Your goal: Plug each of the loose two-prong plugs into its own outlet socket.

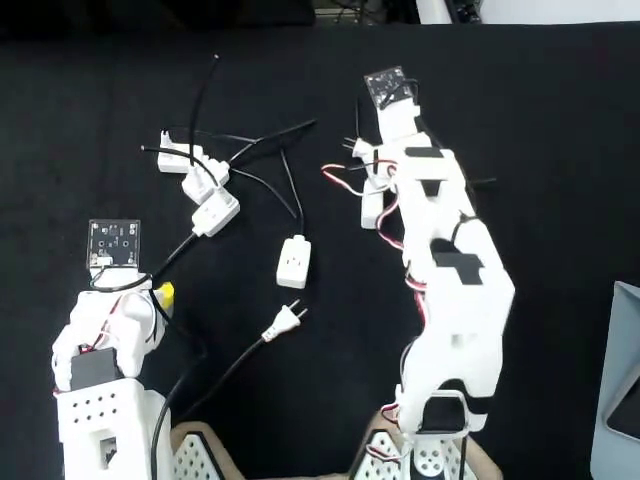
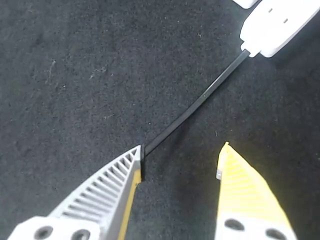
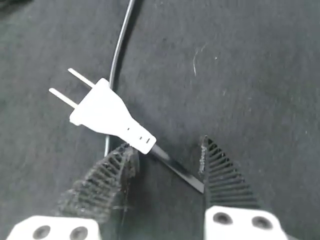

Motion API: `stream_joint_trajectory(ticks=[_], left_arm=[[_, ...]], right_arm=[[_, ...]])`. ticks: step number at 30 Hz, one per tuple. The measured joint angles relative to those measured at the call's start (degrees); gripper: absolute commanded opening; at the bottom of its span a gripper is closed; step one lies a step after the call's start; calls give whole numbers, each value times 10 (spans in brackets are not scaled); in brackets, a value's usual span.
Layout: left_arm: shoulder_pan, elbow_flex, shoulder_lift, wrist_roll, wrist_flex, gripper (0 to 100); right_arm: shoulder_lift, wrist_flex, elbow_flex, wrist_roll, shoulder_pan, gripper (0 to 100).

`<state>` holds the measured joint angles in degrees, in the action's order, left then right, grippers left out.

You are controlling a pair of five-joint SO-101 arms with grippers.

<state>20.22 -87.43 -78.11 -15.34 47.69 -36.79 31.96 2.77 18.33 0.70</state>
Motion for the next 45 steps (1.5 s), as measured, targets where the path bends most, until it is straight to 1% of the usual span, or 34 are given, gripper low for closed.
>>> stream_joint_trajectory(ticks=[2,3,6,7,9,14,18,22,29,35,41,45], left_arm=[[0,0,0,0,0,245],[0,0,0,0,0,245],[0,0,0,0,0,245],[0,0,0,0,0,245],[0,0,0,0,0,245],[0,0,0,0,0,245],[0,0,0,0,0,245],[0,0,0,0,0,245],[0,0,0,0,0,245],[0,0,0,0,0,245],[0,0,0,0,0,245],[0,0,0,0,0,245]], right_arm=[[-18,0,21,1,0,178],[-25,0,29,2,0,156],[-45,19,59,2,0,32],[-49,33,72,2,-1,6],[-54,60,97,2,-1,24],[-55,144,137,0,-2,11],[-40,207,142,0,2,11],[-11,284,141,2,20,11],[74,437,141,2,56,11],[158,548,141,2,59,11],[261,648,141,57,59,12],[315,667,141,74,59,25]])
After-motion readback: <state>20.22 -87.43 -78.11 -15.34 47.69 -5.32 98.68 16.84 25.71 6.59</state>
